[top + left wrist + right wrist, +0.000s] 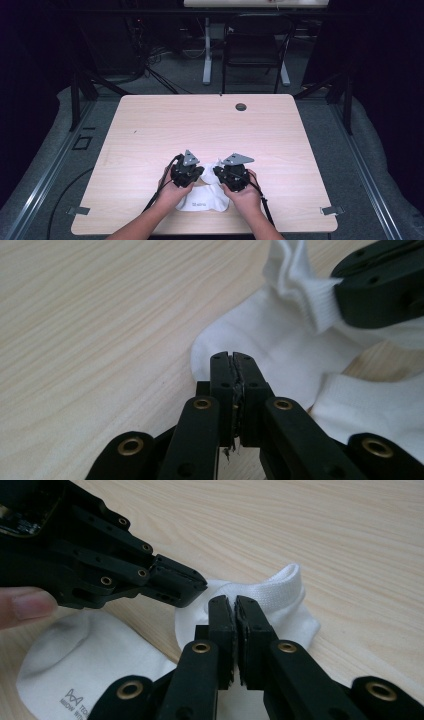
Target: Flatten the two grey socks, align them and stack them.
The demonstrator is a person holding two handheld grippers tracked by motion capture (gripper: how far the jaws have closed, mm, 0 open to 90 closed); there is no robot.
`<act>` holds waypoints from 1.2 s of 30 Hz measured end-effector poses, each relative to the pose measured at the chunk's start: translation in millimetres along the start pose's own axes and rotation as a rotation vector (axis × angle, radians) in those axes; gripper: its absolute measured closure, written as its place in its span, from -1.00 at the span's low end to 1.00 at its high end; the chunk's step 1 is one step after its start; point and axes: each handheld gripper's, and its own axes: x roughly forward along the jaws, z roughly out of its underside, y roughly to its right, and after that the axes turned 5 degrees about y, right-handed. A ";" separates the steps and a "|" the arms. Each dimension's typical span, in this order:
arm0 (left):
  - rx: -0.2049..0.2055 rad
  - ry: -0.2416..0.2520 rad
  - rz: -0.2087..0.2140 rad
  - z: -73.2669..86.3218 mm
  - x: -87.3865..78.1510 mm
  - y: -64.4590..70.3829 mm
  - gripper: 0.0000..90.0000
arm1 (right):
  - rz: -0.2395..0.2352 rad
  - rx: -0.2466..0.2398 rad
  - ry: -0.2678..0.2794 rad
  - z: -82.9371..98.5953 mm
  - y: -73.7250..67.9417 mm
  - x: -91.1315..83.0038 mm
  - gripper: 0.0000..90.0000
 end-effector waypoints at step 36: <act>-0.031 -0.029 -0.035 18.6 -3.3 -15.3 0.89 | 0.112 0.115 -0.092 34.3 54.4 -18.9 0.85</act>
